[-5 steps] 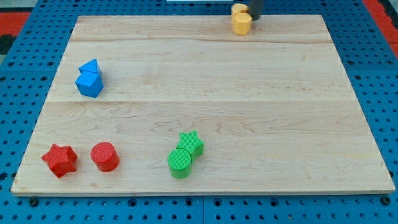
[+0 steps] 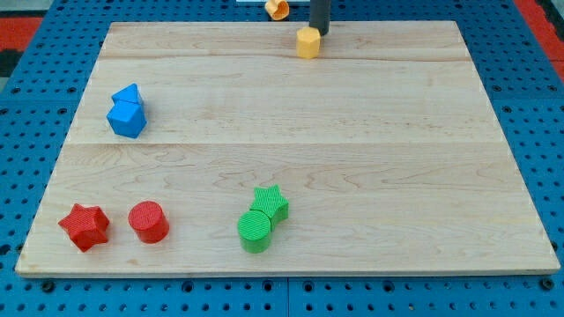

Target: Place the yellow hexagon parallel to the blue cube

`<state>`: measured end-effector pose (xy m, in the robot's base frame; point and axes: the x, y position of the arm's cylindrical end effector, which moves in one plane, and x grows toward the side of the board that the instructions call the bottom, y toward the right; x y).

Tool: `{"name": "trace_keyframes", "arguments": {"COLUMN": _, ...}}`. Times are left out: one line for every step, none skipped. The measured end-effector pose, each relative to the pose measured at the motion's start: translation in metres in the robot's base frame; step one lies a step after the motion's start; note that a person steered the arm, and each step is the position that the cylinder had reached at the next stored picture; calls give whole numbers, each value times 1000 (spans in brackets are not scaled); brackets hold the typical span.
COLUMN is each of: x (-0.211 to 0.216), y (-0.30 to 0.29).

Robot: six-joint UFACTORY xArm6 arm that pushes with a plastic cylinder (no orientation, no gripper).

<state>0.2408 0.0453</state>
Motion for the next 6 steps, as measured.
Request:
{"name": "trace_keyframes", "arguments": {"x": 50, "y": -75}}
{"name": "trace_keyframes", "arguments": {"x": 93, "y": -114}}
{"name": "trace_keyframes", "arguments": {"x": 82, "y": -163}}
{"name": "trace_keyframes", "arguments": {"x": 101, "y": -166}}
{"name": "trace_keyframes", "arguments": {"x": 110, "y": -104}}
{"name": "trace_keyframes", "arguments": {"x": 115, "y": -104}}
